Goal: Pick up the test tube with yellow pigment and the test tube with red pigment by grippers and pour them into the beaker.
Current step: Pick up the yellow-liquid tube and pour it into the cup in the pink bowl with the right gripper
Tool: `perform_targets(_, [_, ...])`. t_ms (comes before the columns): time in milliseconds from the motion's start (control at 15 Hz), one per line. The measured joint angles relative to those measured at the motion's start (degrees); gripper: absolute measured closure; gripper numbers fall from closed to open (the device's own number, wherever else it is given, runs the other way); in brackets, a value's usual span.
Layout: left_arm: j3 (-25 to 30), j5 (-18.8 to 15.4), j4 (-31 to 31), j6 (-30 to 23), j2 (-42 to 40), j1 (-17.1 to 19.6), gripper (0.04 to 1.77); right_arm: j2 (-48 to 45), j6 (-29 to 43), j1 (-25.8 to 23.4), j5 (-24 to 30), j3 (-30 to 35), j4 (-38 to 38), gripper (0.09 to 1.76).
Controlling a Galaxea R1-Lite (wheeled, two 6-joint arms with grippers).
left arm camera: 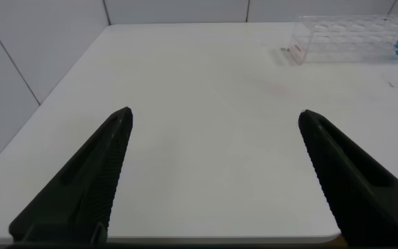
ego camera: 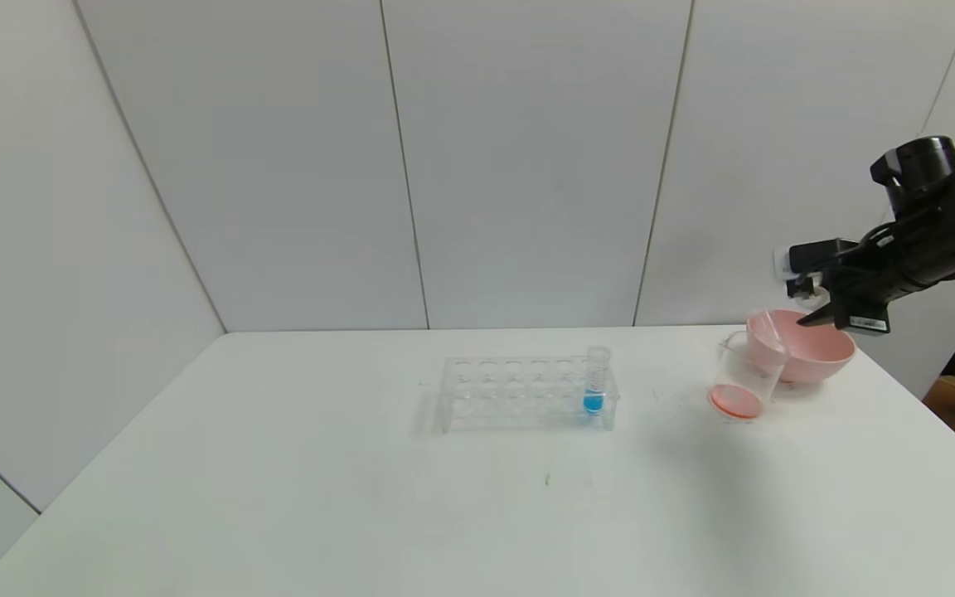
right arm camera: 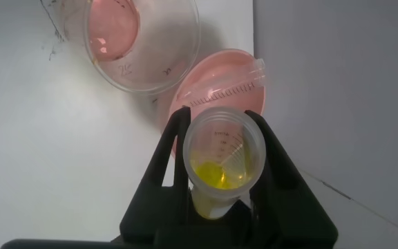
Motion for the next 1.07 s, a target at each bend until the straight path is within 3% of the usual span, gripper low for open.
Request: perform_targets(1067, [0.0, 0.0, 0.0, 0.0, 0.0, 0.0, 0.09, 0.2, -2.3, 2.5, -9.0, 0.0, 0.1, 1.29])
